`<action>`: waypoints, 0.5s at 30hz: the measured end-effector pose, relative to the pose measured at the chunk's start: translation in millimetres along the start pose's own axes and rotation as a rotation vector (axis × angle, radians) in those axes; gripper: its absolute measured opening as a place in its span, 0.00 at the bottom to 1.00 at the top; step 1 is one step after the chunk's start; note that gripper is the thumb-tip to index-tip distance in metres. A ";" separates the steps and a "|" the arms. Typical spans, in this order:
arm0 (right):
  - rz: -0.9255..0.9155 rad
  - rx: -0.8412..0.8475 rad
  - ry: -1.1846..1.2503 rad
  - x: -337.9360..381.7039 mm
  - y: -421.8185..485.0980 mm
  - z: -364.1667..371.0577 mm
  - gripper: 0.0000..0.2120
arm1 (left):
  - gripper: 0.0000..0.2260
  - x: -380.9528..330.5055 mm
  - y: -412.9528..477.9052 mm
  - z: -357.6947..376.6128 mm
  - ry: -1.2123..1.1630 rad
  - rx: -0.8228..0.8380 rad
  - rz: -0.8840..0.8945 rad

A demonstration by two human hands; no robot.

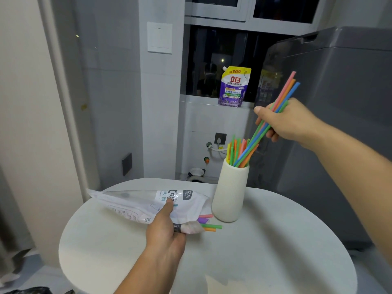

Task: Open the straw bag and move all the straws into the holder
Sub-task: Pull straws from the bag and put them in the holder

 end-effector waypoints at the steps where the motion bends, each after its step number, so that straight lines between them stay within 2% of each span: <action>1: 0.007 0.013 0.001 -1.3 3.0 1.8 0.18 | 0.16 0.8 1.8 -1.7 0.004 0.009 0.000; 10: 0.110 0.115 0.013 -20.7 25.7 33.0 0.18 | 0.18 3.1 4.6 -5.2 0.006 -0.023 -0.007; 15: 0.121 0.105 0.032 -30.3 26.4 49.3 0.15 | 0.16 0.6 3.3 -4.6 0.025 -0.004 0.014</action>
Point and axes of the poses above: each hand's wrist, its own y-axis towards the middle knuckle, its own z-axis out of the palm, x = y × z, the point moved 5 cm from there along y, towards the middle knuckle, and after that the axes turned 14 degrees about x, right-handed, at the moved point
